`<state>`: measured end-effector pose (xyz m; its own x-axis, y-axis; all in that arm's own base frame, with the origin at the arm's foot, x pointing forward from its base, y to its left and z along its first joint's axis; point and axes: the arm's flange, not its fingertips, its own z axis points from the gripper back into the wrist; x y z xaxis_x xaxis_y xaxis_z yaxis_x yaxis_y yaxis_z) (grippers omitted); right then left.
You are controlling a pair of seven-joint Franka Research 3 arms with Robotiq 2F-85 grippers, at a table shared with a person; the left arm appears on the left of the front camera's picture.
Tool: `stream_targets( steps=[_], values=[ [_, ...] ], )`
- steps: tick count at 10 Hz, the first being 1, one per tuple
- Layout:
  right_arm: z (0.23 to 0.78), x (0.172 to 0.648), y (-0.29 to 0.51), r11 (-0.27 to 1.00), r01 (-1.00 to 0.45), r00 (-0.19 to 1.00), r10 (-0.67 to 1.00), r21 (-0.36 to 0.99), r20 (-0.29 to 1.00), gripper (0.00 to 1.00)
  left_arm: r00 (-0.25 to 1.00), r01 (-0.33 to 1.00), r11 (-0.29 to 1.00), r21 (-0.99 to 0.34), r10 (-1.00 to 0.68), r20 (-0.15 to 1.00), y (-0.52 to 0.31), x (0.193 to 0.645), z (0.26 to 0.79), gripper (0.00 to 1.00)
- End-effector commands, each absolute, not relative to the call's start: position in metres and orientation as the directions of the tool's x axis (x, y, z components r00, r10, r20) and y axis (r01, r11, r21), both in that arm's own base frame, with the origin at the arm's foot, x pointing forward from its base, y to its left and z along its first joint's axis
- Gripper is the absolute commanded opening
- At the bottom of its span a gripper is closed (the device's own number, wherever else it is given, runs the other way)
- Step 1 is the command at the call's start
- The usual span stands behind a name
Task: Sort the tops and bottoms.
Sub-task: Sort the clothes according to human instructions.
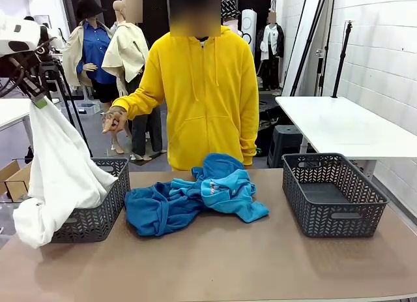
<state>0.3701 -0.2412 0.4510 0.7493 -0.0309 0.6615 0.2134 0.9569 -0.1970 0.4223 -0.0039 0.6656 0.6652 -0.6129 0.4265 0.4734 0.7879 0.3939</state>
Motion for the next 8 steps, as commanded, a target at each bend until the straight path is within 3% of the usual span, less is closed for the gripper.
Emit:
stream_targets(
  steps=[1, 4, 8],
  values=[
    [0.450, 0.370, -0.242, 0.958, 0.211, 0.751, -0.031, -0.195, 0.660, 1.00, 0.643, 0.484, 0.776, 0.404, -0.628, 0.438, -0.010, 0.421, 0.691, 0.00],
    [0.450, 0.370, -0.242, 0.958, 0.211, 0.751, -0.031, -0.195, 0.660, 1.00, 0.645, 0.484, 0.778, 0.400, -0.626, 0.438, -0.011, 0.420, 0.681, 0.00],
    [0.450, 0.370, -0.242, 0.958, 0.211, 0.751, -0.031, -0.195, 0.660, 1.00, 0.730, 0.537, 0.811, 0.231, -0.584, 0.356, -0.002, 0.523, 0.595, 0.00]
  ],
)
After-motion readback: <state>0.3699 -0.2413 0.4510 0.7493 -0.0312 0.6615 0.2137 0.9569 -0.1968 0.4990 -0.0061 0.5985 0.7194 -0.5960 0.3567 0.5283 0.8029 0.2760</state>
